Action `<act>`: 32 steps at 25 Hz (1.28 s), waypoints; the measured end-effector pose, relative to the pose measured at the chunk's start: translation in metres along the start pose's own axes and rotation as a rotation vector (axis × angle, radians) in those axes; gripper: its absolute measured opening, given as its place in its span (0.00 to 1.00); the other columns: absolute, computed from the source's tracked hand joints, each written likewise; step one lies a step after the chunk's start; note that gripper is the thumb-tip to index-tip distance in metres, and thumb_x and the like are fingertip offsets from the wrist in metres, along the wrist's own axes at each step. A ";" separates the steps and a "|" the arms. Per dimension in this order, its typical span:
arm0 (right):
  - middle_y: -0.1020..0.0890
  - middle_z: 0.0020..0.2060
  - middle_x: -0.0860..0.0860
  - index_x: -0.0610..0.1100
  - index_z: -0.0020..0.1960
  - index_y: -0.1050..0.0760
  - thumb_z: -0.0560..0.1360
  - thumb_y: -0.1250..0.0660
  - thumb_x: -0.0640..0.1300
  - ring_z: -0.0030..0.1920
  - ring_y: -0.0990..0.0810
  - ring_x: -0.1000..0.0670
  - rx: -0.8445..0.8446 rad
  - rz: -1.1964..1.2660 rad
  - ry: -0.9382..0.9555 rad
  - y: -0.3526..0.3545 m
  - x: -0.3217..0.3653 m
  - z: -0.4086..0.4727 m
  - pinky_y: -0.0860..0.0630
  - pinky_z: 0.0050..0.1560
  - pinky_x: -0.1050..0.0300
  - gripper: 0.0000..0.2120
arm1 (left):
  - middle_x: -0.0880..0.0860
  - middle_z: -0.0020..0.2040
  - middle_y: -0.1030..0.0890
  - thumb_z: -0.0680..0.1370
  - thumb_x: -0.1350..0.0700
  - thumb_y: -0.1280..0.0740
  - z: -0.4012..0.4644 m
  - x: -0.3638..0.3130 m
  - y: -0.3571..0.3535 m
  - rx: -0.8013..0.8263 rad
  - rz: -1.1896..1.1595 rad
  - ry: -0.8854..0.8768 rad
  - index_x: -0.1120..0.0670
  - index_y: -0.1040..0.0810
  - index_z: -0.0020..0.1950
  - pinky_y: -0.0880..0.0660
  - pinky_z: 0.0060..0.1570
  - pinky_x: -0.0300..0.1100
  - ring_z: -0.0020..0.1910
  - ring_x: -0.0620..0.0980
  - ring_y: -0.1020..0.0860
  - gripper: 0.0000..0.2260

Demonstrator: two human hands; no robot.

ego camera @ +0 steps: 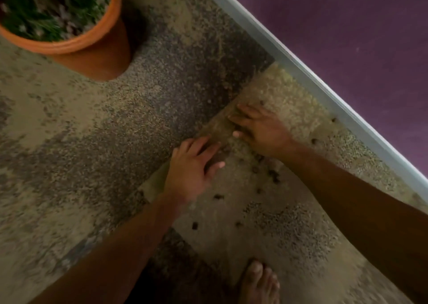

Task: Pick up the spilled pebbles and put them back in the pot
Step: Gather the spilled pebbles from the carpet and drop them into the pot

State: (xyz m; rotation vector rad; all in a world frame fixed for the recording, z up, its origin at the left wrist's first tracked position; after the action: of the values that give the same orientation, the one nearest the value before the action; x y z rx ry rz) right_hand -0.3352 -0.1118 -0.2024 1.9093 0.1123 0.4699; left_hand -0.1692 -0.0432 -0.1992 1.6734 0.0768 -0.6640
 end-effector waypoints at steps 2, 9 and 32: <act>0.30 0.71 0.44 0.49 0.69 0.28 0.77 0.35 0.53 0.72 0.35 0.40 0.028 0.015 0.044 -0.005 0.004 -0.008 0.40 0.72 0.48 0.22 | 0.54 0.69 0.27 0.78 0.46 0.34 0.003 -0.013 -0.008 0.032 0.007 -0.072 0.50 0.26 0.69 0.28 0.55 0.53 0.60 0.59 0.29 0.20; 0.21 0.59 0.44 0.44 0.60 0.22 0.74 0.34 0.40 0.60 0.26 0.42 -0.033 0.000 0.108 -0.006 0.013 -0.019 0.28 0.57 0.51 0.15 | 0.57 0.63 0.22 0.75 0.61 0.29 0.030 -0.033 -0.011 0.066 -0.031 -0.194 0.56 0.23 0.65 0.25 0.53 0.53 0.51 0.61 0.26 0.18; 0.15 0.40 0.55 0.48 0.48 0.17 0.71 0.27 0.40 0.39 0.18 0.60 -0.254 0.710 -0.341 0.019 -0.001 -0.020 0.25 0.40 0.72 0.07 | 0.49 0.36 0.16 0.72 0.61 0.26 0.037 0.034 0.033 -0.176 -0.913 0.499 0.52 0.17 0.48 0.21 0.41 0.40 0.35 0.47 0.19 0.07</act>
State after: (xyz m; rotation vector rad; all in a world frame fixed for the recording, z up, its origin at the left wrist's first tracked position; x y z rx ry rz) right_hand -0.3462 -0.1022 -0.1788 1.7089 -0.8330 0.5808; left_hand -0.1418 -0.0949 -0.1877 1.5506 1.2732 -0.8455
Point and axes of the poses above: each hand's wrist, its own z-axis towards the middle knuckle, its own y-axis out of the back of the hand, x = y × z, the point moved 8 cm from there along z, towards the middle knuckle
